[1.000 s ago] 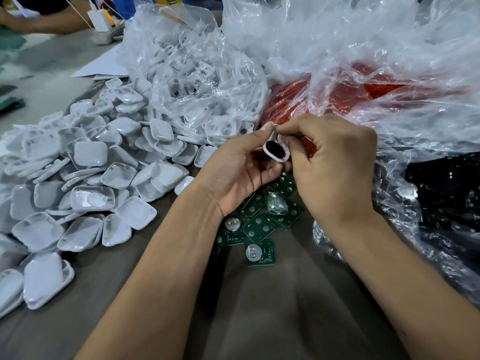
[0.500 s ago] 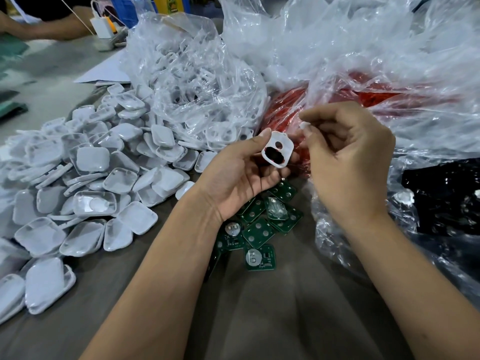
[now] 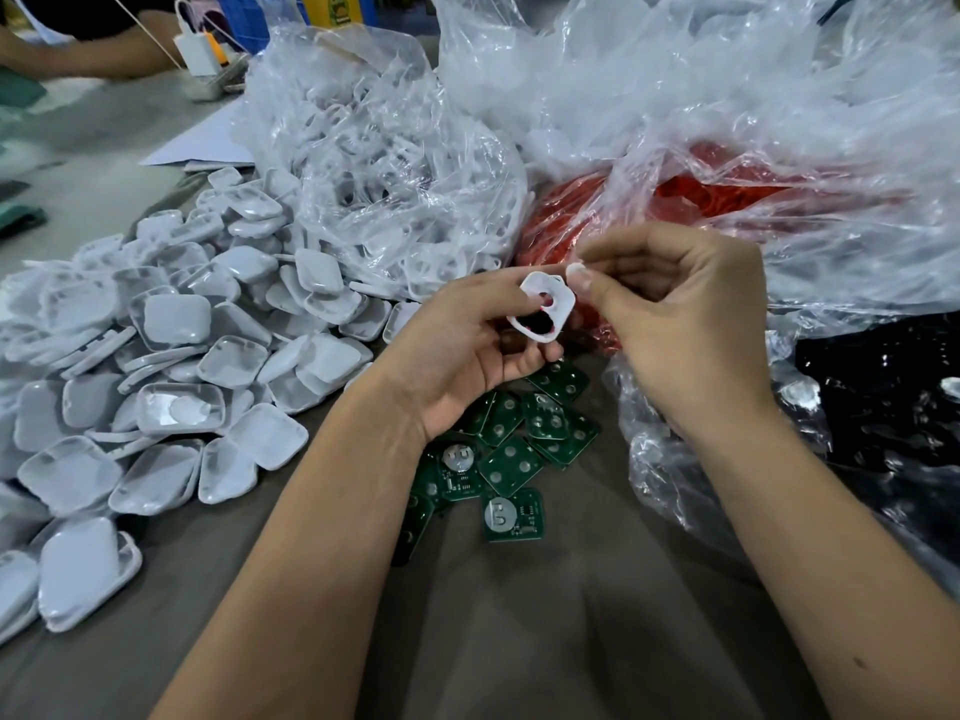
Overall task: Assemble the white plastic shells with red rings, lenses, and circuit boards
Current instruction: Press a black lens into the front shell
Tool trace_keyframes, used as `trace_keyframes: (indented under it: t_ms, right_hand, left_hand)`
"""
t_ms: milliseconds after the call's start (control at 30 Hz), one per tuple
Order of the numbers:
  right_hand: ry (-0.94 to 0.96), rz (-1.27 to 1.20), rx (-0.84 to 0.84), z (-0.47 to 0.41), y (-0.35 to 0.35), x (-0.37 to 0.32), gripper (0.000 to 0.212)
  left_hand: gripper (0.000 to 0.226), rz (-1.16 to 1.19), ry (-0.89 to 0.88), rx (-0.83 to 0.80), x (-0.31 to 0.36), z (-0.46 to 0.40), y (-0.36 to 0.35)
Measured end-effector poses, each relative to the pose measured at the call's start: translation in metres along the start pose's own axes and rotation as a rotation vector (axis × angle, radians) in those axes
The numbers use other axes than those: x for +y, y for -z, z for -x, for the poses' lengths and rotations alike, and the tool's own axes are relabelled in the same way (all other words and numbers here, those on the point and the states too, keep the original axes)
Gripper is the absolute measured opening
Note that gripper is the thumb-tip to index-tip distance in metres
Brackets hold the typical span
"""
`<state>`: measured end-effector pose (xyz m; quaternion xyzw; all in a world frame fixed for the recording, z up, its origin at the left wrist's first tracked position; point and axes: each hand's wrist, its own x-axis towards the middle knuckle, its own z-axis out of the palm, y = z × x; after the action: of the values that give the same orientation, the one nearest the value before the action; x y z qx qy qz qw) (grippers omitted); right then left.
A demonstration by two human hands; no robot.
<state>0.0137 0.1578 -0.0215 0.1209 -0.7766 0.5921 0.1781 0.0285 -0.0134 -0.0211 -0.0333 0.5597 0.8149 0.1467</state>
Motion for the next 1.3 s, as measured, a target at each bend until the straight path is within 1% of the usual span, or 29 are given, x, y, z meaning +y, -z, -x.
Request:
trace_keyframes:
  t_ms: [133, 267, 367, 467, 700, 1300]
  right_hand:
    - [-0.030, 0.041, -0.016, 0.000, 0.000, -0.001, 0.011]
    - [-0.024, 0.078, -0.031, 0.001, -0.001, -0.002, 0.012]
    - [0.019, 0.171, -0.064, 0.002, -0.005, -0.002, 0.016]
    - [0.023, 0.227, -0.076, 0.002, -0.007, -0.002, 0.018]
    - [0.002, 0.285, -0.066, 0.005, -0.012, -0.002, 0.009]
    - [-0.056, 0.263, -0.075, 0.004, -0.011, -0.004, 0.009]
  left_hand:
    - [0.038, -0.130, -0.013, 0.027, -0.002, 0.000, -0.002]
    - [0.038, -0.167, -0.038, 0.060, -0.003, 0.001, -0.004]
    - [0.037, -0.185, -0.064, 0.078, -0.005, 0.001, -0.007]
    - [0.037, -0.180, -0.076, 0.094, -0.006, 0.001, -0.008]
    - [0.036, -0.171, -0.099, 0.091, -0.006, 0.000, -0.008]
    - [0.036, -0.133, -0.104, 0.109, -0.006, 0.001, -0.013]
